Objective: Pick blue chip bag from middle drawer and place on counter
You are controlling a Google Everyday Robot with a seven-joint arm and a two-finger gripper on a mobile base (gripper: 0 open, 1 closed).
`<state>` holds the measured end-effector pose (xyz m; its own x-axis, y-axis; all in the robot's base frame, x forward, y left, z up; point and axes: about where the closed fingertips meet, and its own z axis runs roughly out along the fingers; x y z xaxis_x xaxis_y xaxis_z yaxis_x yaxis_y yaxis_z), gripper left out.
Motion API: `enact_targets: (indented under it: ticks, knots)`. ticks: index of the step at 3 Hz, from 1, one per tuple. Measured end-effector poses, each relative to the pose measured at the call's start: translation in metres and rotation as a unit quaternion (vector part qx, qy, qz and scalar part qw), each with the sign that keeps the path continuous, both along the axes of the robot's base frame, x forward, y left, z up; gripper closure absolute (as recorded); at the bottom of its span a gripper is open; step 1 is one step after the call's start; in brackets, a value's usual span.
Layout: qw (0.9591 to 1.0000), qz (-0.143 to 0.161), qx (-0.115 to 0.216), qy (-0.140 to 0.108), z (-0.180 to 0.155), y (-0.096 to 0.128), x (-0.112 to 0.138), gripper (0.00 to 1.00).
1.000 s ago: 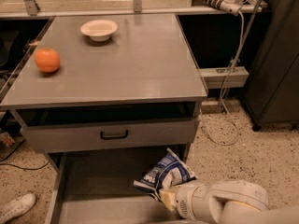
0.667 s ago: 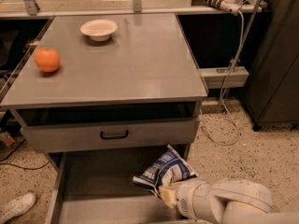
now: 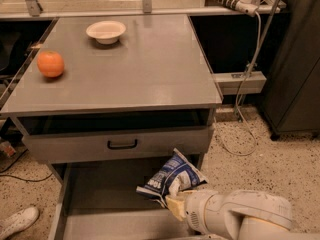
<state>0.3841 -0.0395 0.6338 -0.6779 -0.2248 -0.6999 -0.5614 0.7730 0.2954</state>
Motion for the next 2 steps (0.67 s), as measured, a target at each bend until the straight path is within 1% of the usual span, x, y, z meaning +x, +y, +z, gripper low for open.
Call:
enact_targets:
  ticks: [1,2]
  knots:
    - [0.9986,0.029,0.011,-0.044,0.04,0.022,0.002,1.0]
    - [0.9942,0.053,-0.006,-0.093,0.081,0.042,0.006,1.0]
